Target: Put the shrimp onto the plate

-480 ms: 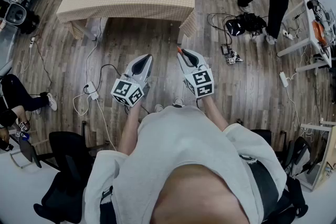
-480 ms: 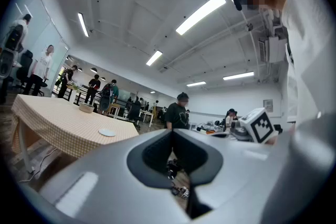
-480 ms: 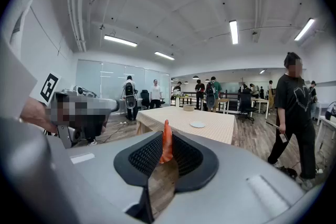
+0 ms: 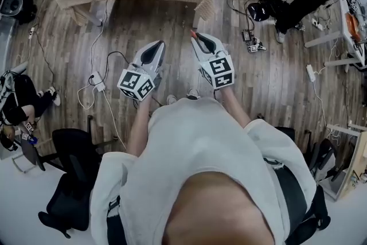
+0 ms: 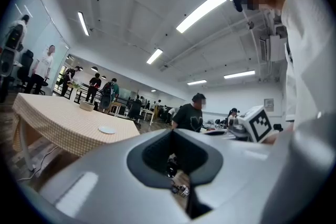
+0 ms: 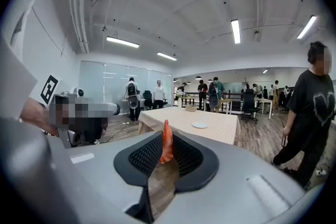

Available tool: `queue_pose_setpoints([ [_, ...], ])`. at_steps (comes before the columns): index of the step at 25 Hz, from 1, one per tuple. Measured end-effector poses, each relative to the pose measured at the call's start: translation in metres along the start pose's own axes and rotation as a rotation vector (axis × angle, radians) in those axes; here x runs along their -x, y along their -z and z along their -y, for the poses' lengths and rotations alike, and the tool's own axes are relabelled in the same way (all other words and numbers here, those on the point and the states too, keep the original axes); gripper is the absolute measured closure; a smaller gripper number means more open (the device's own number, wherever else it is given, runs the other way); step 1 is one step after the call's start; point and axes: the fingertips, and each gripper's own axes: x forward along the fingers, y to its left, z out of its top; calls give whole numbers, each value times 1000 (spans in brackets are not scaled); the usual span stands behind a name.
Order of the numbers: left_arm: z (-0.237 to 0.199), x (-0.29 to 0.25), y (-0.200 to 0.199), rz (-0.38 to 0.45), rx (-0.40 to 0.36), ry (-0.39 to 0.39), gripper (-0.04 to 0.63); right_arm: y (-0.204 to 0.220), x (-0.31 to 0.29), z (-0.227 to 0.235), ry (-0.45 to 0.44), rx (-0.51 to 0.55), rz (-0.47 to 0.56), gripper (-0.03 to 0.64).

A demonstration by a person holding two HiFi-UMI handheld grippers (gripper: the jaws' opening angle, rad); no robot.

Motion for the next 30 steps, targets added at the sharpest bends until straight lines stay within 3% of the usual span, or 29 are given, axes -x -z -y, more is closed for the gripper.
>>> queue_pose_setpoints([
  [18,1,-38,13,-15,-2,-66,586,20,-6,35,-58,-9,-13,555],
  [30,-9,-78,18,-12,7,-77,586,29,-12,79,-43,-20,-18,557],
])
